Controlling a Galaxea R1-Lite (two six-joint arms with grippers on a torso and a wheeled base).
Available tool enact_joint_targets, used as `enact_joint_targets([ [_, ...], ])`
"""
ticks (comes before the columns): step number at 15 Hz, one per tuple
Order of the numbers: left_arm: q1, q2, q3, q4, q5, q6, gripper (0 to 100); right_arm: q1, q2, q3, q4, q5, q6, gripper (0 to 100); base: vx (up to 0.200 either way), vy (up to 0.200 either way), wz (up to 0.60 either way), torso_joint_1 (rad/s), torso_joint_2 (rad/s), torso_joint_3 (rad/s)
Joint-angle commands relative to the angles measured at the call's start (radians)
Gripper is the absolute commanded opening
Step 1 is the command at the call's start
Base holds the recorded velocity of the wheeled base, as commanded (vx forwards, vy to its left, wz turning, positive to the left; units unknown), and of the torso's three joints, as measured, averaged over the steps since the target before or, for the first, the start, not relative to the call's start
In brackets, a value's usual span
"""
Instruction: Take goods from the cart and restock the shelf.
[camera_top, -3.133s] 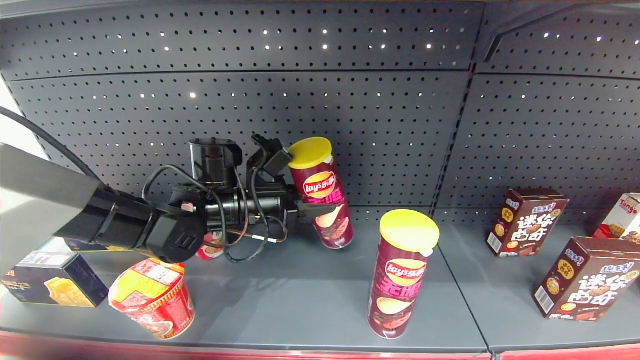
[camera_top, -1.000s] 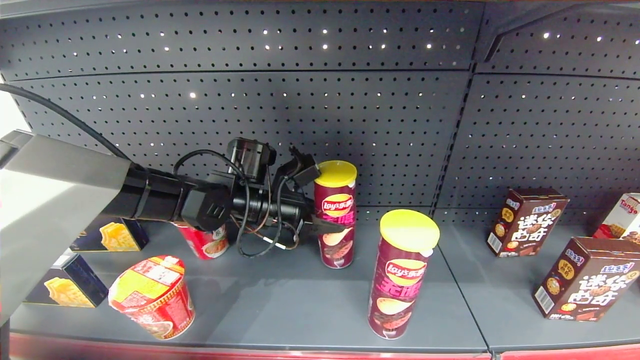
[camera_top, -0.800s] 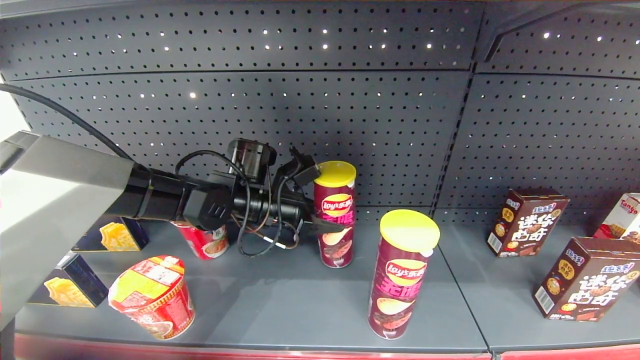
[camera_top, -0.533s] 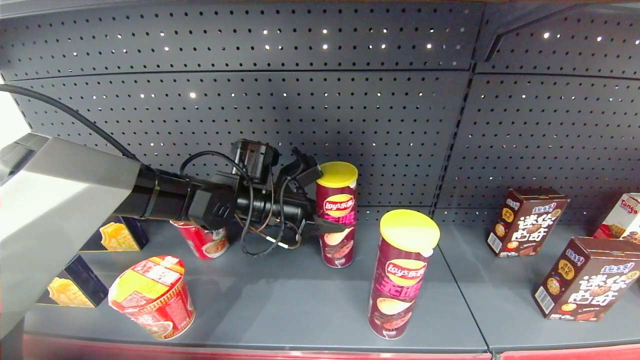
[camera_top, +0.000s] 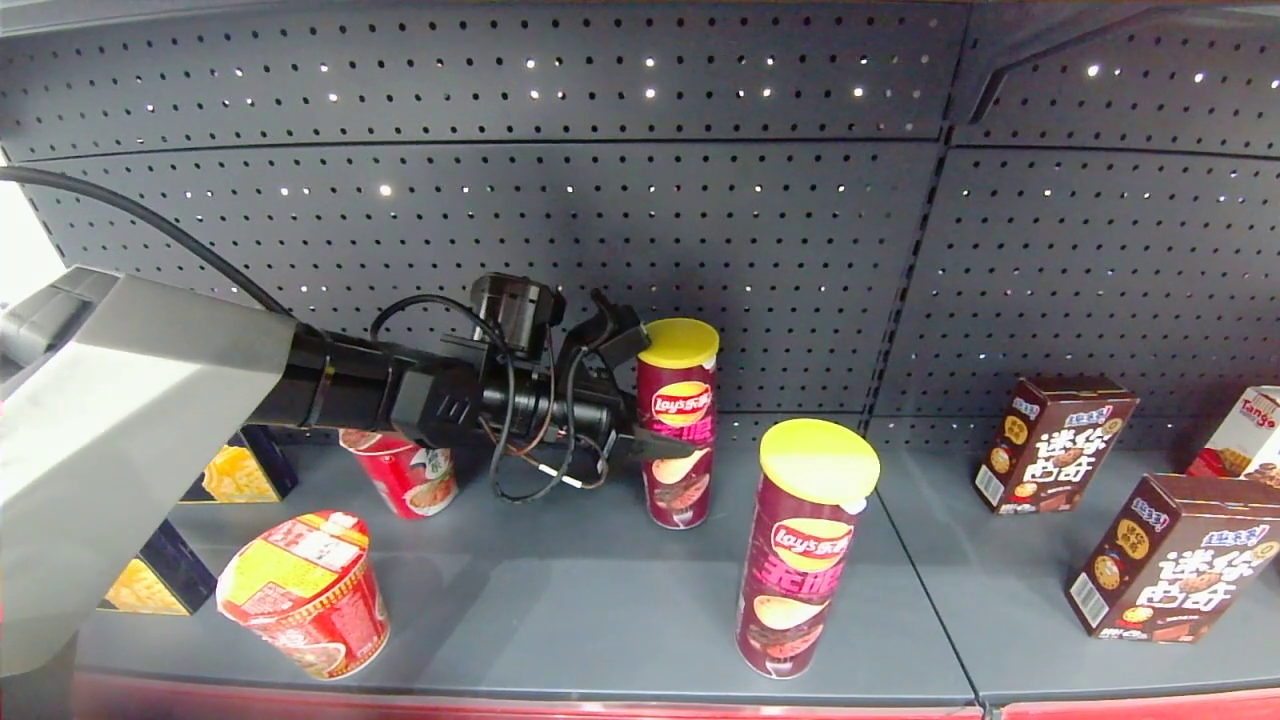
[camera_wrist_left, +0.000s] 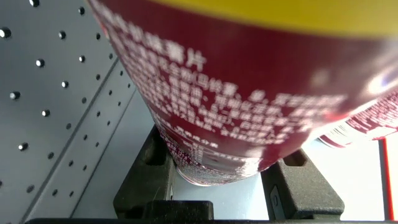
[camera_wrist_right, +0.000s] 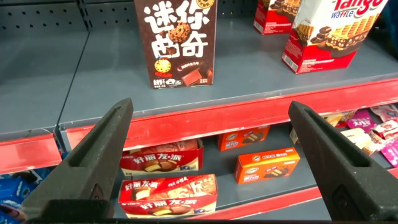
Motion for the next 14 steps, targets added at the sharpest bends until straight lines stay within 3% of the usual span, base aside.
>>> enact_joint_targets([
  [1, -0.002, 0.015, -0.017, 0.001, -0.001, 0.0, 0, 0.0, 0.0, 0.0, 0.0, 0.0, 0.0, 100, 0.0, 0.0, 0.0, 0.0, 0.0, 0.0],
  [10, -0.015, 0.051, -0.068, 0.005, 0.001, 0.0, 0, 0.0, 0.002, 0.0, 0.0, -0.001, 0.0, 100, 0.0, 0.0, 0.0, 0.0, 0.0, 0.0],
  [11, -0.017, 0.051, -0.068, 0.005, 0.001, 0.0, 100, 0.0, 0.002, 0.0, 0.0, 0.0, 0.0, 100, 0.0, 0.0, 0.0, 0.0, 0.0, 0.0],
  [14, -0.017, 0.051, -0.065, 0.004, 0.001, 0.002, 100, 0.0, 0.002, 0.0, 0.0, 0.0, 0.0, 100, 0.0, 0.0, 0.0, 0.0, 0.0, 0.0],
])
